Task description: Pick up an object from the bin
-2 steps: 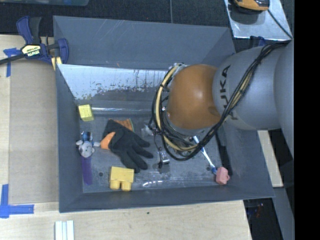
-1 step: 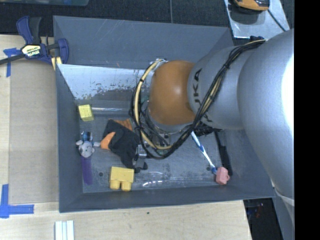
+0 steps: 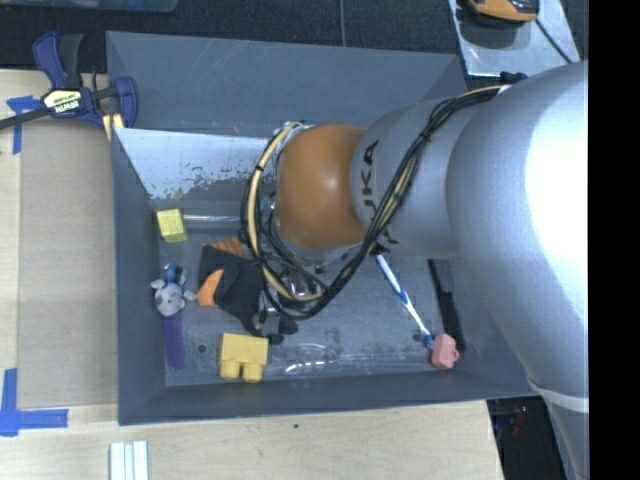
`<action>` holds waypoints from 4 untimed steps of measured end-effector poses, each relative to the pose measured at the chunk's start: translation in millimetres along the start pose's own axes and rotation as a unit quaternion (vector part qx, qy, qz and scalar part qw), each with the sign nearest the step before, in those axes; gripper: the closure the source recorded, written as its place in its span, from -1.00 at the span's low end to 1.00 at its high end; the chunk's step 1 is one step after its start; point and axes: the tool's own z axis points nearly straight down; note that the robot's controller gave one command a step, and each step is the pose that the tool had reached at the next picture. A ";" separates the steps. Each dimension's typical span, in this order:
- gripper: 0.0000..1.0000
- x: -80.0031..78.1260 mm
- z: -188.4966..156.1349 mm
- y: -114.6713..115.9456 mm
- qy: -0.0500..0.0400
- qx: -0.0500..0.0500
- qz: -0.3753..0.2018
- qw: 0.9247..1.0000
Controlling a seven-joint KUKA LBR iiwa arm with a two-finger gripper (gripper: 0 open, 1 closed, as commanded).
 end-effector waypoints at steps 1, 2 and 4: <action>1.00 15.5 8.6 -0.2 -0.003 -0.004 0.207 0.978; 1.00 15.4 8.6 -0.2 -0.003 -0.004 0.207 0.978; 1.00 16.7 -56.7 -2.1 0.001 -0.002 0.206 0.979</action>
Offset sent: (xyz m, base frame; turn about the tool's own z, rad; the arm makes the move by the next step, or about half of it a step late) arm 0.0000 0.0000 0.0000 0.0000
